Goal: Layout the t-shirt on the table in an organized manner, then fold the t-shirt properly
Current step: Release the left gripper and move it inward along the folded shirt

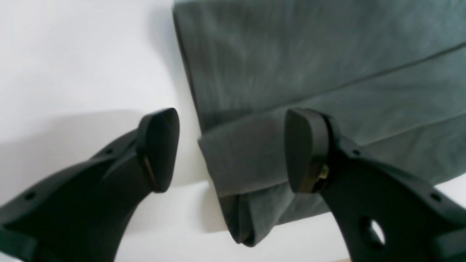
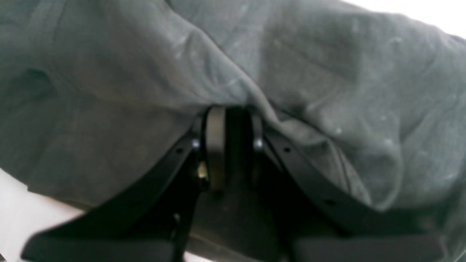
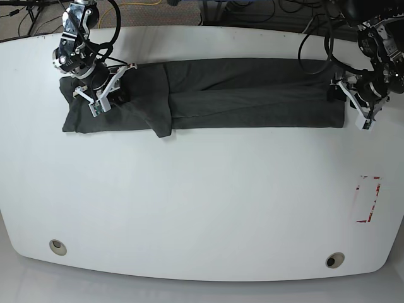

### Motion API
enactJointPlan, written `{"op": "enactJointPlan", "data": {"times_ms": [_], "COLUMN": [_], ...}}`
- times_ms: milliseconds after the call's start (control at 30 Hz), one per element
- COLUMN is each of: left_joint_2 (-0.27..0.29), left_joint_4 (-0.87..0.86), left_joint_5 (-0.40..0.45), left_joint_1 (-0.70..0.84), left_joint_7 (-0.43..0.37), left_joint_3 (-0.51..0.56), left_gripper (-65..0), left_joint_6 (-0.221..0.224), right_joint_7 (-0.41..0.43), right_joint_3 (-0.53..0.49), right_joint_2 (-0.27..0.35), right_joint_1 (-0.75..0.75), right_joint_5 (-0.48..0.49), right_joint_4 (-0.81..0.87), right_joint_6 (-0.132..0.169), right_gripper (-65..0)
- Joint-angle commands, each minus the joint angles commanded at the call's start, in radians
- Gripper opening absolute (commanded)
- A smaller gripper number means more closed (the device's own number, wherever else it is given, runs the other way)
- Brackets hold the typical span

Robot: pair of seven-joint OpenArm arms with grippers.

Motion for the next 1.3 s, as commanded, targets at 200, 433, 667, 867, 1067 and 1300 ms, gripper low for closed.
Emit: {"op": "enactJointPlan", "data": {"times_ms": [200, 433, 667, 867, 1067, 1300], "left_joint_2": [0.000, 0.003, 0.023, 0.029, 0.032, 0.032], "left_joint_4": [-0.021, -0.018, -0.020, 0.043, 0.227, 0.396], "left_joint_5": [0.000, -0.002, 0.002, 0.000, -0.002, -0.003], "left_joint_1": [0.000, 0.006, 0.008, 0.034, 0.097, 0.153], "left_joint_7": [0.000, 0.000, 0.000, 0.000, 0.003, 0.003], "left_joint_3": [0.006, 0.087, 0.106, 0.101, 0.124, 0.264], "left_gripper": [-22.6, -26.7, -60.4, -61.2, -61.0, -60.8], "left_joint_6": [0.000, 0.000, 0.000, 0.000, 0.000, 0.000], "right_joint_7": [-0.002, -0.002, -0.002, -0.002, -0.002, -0.002], "right_joint_3": [0.000, 0.000, 0.000, 0.000, 0.000, 0.000], "right_joint_2": [-0.002, -0.002, -0.002, -0.003, -0.003, -0.003], "right_joint_1": [0.002, 0.003, 0.003, 0.003, 0.003, -0.002], "right_joint_5": [0.000, 0.000, 0.000, 0.000, 0.000, 0.000], "right_joint_4": [0.002, 0.002, 0.002, 0.002, 0.002, 0.002], "right_joint_6": [0.000, 0.000, 0.000, 0.000, 0.000, 0.000], "right_gripper": [-56.1, -56.1, -56.1, -56.1, -56.1, -56.1]}}
